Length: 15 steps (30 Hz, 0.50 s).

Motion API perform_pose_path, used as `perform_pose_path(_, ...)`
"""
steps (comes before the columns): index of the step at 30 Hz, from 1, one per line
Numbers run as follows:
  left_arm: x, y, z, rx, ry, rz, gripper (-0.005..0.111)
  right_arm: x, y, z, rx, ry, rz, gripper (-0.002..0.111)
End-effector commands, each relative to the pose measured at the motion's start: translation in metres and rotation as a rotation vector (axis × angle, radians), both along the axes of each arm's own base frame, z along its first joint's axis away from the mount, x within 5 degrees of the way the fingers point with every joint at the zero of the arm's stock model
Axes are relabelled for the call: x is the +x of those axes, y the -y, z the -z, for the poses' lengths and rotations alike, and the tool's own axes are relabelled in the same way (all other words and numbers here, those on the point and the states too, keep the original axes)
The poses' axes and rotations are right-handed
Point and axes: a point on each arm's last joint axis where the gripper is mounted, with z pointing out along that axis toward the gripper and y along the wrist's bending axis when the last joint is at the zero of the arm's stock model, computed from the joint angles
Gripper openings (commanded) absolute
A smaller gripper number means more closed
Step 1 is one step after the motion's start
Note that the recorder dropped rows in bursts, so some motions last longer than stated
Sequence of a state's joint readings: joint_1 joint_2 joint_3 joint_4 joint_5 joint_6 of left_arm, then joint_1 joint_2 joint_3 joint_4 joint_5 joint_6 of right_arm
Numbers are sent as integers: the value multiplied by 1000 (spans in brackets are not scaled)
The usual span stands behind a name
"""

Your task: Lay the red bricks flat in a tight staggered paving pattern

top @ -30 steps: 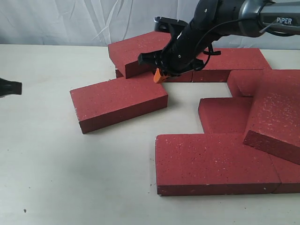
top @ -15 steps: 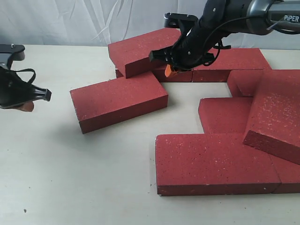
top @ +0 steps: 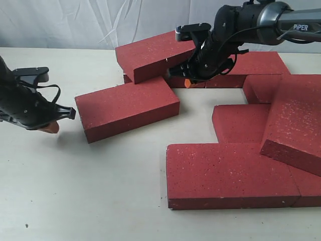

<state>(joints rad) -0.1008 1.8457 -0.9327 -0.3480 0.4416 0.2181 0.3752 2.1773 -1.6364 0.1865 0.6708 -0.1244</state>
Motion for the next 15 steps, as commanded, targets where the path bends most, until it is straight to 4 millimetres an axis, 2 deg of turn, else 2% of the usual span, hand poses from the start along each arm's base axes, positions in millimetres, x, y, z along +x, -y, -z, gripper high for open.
perform_pose_path(1, 7, 17, 4, -13, 15, 29, 0, -2, -6, 9, 5, -30, -9, -1)
perform_pose_path(9, 21, 34, -4, -24, 80, 64, 0, -14, -18, 14, -15, -104, -50, -1)
perform_pose_path(15, 27, 34, -7, -17, 146, 52, 0, -23, -18, 16, -36, -192, -69, -1)
